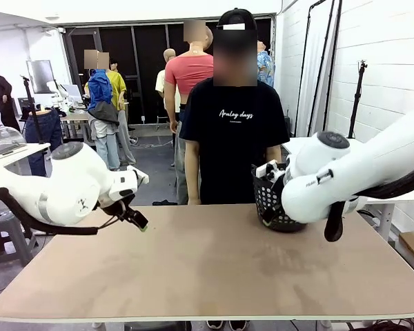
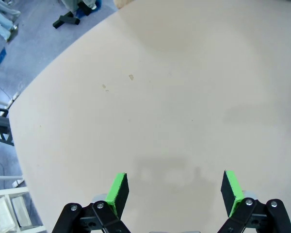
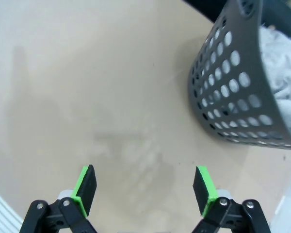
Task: Fold the training pants.
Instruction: Grab both ends of the Training pants handed by a person.
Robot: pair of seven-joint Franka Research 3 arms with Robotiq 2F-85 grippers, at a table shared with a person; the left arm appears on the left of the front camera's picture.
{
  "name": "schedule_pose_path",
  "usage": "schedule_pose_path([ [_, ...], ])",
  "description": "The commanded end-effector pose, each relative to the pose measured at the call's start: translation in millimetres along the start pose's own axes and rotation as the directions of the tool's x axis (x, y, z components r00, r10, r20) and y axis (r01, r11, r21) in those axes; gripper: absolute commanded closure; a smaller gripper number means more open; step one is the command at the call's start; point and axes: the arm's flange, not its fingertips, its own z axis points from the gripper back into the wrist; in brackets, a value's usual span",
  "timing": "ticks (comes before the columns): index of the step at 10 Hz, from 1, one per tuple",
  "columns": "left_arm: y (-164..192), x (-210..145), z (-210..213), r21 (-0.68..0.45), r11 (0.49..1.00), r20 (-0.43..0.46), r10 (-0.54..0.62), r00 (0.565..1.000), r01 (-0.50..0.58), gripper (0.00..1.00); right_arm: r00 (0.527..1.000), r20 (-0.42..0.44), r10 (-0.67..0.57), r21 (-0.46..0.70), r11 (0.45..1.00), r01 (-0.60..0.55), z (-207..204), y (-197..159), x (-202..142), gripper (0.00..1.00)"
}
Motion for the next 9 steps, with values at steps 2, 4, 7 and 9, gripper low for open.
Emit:
schedule_pose_path([
  [2,-12,20,69,-0.013,1.000,-0.040,0.008,0.999,-0.008,0.00,0.999,0.016,0.035,0.035,0.999,-0.035,66,-11,7,0.00],
  [4,-18,32,104,-0.016,0.999,-0.032,-0.028,0.999,0.027,0.00,0.998,0.020,0.052,0.030,0.998,-0.052,97,-8,12,0.00],
  [7,-26,39,127,-0.034,0.999,-0.016,-0.035,0.999,0.035,0.00,0.997,0.036,0.073,0.026,0.997,-0.074,133,-5,17,0.00],
  [9,-30,40,136,-0.029,0.999,0.010,-0.035,0.999,0.036,0.00,0.994,0.059,0.092,-0.002,0.996,-0.092,146,-7,19,0.00],
])
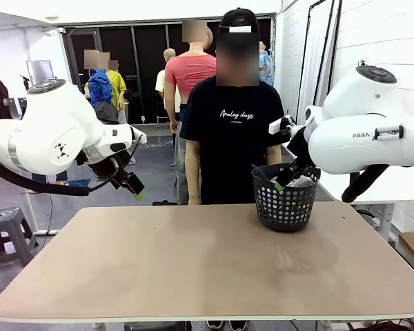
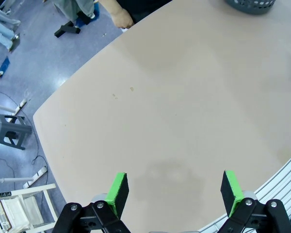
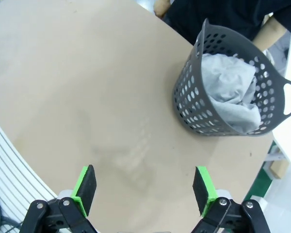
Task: Fold the training pants.
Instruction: Grab both ends of the Training pants handed by a person.
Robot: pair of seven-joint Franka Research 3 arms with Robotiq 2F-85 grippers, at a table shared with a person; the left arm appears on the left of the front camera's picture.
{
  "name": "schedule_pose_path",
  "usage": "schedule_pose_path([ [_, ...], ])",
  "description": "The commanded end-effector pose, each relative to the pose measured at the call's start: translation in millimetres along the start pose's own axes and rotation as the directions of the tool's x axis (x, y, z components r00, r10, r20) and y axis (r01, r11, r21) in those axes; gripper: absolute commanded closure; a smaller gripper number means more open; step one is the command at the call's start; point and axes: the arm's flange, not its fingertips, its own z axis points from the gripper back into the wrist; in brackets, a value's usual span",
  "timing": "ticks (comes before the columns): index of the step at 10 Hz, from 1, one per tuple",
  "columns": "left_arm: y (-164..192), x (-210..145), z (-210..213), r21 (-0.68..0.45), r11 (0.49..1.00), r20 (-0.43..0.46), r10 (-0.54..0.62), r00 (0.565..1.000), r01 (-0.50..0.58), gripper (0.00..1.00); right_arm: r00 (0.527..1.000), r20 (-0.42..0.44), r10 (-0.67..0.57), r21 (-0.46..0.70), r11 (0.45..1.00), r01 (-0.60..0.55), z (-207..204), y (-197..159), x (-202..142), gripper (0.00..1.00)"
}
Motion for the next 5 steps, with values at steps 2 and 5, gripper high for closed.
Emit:
schedule_pose_path([
  [2,-2.2,-2.3,4.8,0.038,0.998,-0.004,0.055,0.999,-0.054,0.00,1.000,-0.010,0.000,-0.021,1.000,0.000,1.1,2.4,-2.7,0.00],
  [5,-1.5,0.4,2.6,-0.001,1.000,0.006,-0.001,1.000,0.001,0.00,1.000,0.009,0.005,-0.006,1.000,-0.005,5.8,0.2,0.5,0.00],
])
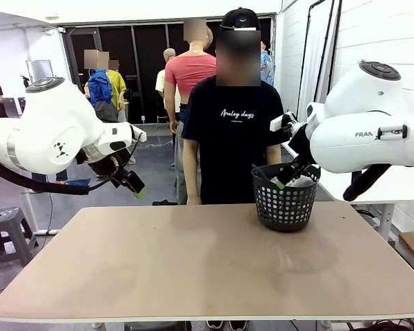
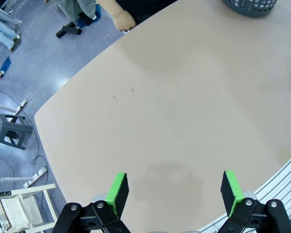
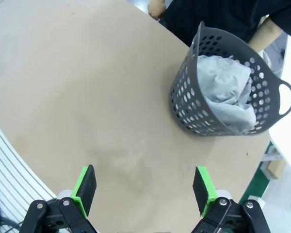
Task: Fold the training pants.
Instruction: Grab both ends of the Training pants handed by a person.
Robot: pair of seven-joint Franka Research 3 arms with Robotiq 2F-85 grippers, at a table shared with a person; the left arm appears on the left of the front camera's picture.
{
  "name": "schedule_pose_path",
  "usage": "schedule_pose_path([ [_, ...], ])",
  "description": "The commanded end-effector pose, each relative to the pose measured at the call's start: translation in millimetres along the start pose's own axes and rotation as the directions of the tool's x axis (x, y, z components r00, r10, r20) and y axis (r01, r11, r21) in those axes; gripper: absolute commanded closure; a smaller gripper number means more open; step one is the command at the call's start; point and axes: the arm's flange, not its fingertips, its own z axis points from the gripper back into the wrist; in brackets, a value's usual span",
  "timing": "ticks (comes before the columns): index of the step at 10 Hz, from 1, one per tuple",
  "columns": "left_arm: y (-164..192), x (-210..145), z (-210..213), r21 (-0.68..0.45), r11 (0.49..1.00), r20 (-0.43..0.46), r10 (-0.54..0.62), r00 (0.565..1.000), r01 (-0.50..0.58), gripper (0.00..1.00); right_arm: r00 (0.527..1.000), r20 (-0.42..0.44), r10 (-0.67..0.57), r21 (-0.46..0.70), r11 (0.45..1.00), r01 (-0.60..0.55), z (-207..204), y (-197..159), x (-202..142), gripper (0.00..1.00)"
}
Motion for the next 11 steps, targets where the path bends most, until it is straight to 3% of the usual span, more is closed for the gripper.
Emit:
schedule_pose_path([
  [1,0.1,0.0,-1.1,-0.007,1.000,-0.001,-0.008,1.000,0.008,0.00,1.000,0.004,0.002,0.008,1.000,-0.002,0.3,-0.4,0.2,0.00],
  [11,0.1,0.0,-1.1,-0.007,1.000,-0.001,-0.008,1.000,0.008,0.00,1.000,0.004,0.002,0.008,1.000,-0.002,0.3,-0.4,0.2,0.00],
])
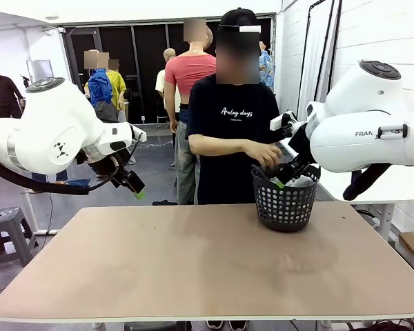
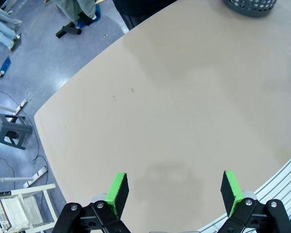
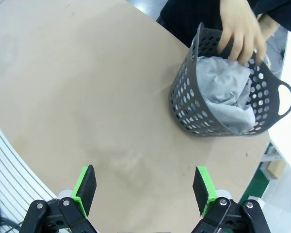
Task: Fold the training pants.
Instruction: Grab both ends of the Training pants handed by a person.
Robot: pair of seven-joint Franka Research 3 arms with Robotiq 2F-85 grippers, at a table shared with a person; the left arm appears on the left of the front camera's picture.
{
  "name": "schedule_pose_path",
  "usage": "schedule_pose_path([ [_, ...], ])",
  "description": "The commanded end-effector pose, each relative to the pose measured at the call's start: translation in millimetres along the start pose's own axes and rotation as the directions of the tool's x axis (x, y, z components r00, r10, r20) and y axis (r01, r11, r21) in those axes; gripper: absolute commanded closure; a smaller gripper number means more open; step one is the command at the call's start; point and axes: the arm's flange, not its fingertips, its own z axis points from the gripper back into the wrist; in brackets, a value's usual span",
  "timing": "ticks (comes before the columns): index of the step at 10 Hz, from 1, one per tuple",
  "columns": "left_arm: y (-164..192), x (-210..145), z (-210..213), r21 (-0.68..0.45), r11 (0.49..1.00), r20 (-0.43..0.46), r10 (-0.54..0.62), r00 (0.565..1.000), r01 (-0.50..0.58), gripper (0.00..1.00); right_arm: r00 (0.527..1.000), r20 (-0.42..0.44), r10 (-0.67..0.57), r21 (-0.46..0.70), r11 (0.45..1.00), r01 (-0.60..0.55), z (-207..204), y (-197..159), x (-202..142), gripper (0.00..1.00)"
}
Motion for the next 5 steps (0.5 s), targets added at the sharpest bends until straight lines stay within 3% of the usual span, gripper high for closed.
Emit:
schedule_pose_path([
  [1,0.1,0.0,-1.0,-0.007,1.000,0.000,-0.008,1.000,0.008,0.00,1.000,0.001,0.002,0.009,1.000,-0.002,-0.7,-0.1,-0.8,0.00],
  [5,0.1,0.0,-1.0,-0.007,1.000,0.000,-0.008,1.000,0.008,0.00,1.000,0.001,0.002,0.009,1.000,-0.002,-0.7,-0.1,-0.8,0.00],
])
